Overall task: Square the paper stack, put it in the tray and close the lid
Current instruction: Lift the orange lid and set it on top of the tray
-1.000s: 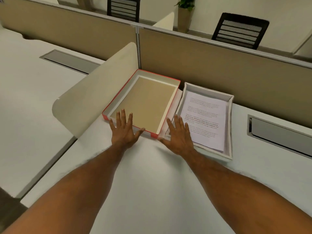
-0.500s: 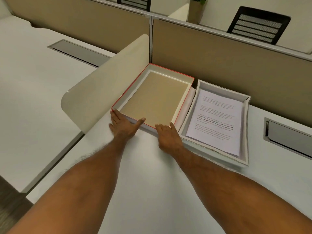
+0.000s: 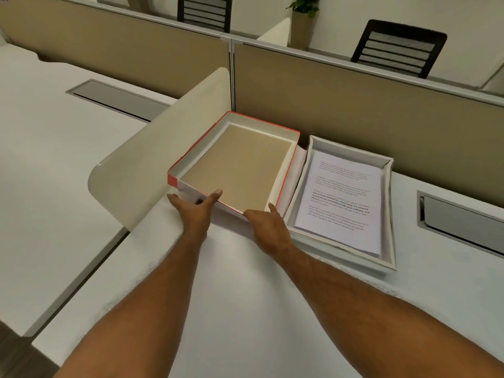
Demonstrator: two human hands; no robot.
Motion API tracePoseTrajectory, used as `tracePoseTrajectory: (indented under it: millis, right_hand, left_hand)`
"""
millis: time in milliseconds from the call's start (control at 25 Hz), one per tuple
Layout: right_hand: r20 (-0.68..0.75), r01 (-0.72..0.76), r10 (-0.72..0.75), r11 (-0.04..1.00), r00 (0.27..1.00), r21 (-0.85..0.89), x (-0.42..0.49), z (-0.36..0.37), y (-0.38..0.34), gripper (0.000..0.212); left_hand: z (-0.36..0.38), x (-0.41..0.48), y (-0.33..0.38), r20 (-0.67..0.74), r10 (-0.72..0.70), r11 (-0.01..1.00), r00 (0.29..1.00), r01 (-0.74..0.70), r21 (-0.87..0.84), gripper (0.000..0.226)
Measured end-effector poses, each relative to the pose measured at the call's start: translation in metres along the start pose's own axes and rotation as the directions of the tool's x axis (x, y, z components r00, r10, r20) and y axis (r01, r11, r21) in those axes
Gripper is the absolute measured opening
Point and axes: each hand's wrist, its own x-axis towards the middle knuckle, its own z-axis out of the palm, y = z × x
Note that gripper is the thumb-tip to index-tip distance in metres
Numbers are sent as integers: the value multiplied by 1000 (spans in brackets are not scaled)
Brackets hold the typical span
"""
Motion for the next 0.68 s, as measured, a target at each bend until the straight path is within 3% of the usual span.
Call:
tracePoseTrajectory:
  millis: [80, 160, 200, 320, 400, 520, 680]
  right_hand:
    - [-58, 5, -1, 998, 998, 67, -1, -4, -5, 52]
    - [-34, -16, 21, 989, 999, 144, 2, -12, -8, 52]
    - [-4, -24, 25, 985, 1000, 171, 2, -17, -7, 51]
    - [136, -9, -16, 983, 991, 184, 6, -39, 1, 62]
    - [120, -122, 87, 936, 989, 329, 14, -62, 7, 69]
    - [64, -276, 323, 670, 944, 689, 38, -113, 20, 61]
    - [123, -262, 443, 268, 888, 927, 72, -182, 36, 64]
  left_hand:
    - [11, -13, 1, 137, -93, 974, 986, 119, -191, 99]
    - [20, -22, 2, 239, -67, 969, 969, 121, -216, 67]
    - [23, -27, 6, 244, -53, 971, 968, 106, -212, 60]
    - [29, -29, 19, 220, 22, 983, 975, 20, -184, 70]
    - [31, -32, 26, 228, 67, 989, 971, -34, -145, 76]
    - [42, -44, 30, 264, 175, 982, 949, -186, 18, 80]
    - [49, -58, 38, 336, 318, 862, 887, -418, 287, 84]
